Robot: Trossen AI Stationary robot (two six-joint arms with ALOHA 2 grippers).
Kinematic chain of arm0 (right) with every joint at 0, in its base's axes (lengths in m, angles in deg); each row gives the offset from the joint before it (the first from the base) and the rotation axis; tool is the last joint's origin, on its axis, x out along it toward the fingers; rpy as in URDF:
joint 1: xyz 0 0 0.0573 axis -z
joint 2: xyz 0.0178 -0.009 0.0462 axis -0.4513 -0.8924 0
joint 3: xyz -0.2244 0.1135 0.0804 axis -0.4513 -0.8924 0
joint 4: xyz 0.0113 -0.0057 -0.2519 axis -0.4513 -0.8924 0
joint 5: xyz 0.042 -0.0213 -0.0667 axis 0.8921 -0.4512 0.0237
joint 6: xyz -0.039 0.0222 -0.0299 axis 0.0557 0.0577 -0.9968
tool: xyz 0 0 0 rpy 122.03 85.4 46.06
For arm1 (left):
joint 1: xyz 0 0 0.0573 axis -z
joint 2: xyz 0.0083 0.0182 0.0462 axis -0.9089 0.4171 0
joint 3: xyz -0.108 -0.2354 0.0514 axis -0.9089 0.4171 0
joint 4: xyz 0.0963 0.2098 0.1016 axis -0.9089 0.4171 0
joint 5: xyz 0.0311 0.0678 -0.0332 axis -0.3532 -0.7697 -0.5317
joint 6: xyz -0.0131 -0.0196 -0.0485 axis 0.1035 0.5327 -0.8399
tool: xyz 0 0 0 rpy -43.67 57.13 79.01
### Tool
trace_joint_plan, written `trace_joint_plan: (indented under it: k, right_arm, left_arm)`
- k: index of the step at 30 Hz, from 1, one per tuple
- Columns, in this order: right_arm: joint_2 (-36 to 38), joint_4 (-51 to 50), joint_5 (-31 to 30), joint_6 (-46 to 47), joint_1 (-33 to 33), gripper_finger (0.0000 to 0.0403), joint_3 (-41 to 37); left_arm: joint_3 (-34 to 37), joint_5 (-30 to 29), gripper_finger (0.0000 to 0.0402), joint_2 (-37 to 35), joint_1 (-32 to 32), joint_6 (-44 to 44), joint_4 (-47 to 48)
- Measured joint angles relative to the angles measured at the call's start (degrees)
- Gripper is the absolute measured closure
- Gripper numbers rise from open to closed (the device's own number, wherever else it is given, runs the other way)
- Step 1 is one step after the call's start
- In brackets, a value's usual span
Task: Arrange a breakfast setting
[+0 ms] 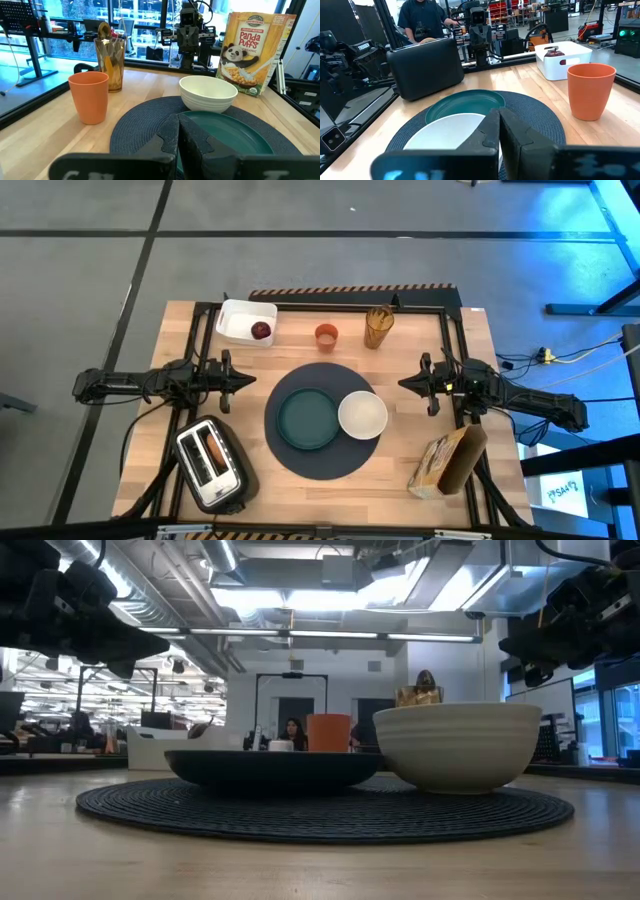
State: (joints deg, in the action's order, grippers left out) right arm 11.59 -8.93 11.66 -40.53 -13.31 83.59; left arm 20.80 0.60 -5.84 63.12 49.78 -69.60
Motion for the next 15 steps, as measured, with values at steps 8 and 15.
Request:
trace_joint_plan:
  k: [8,15]
  right_arm:
    - [0.0,0.0,0.0,0.0,0.0,0.0402,0.0]
    - [0.0,0.0,-0.5,0.0,0.0,0.0402,0.0]
  left_arm:
    - [0.0,0.0,0.0401,0.0,0.0,0.0,0.0]
    - [0.0,0.0,0.0401,0.0,0.0,0.0,0.0]
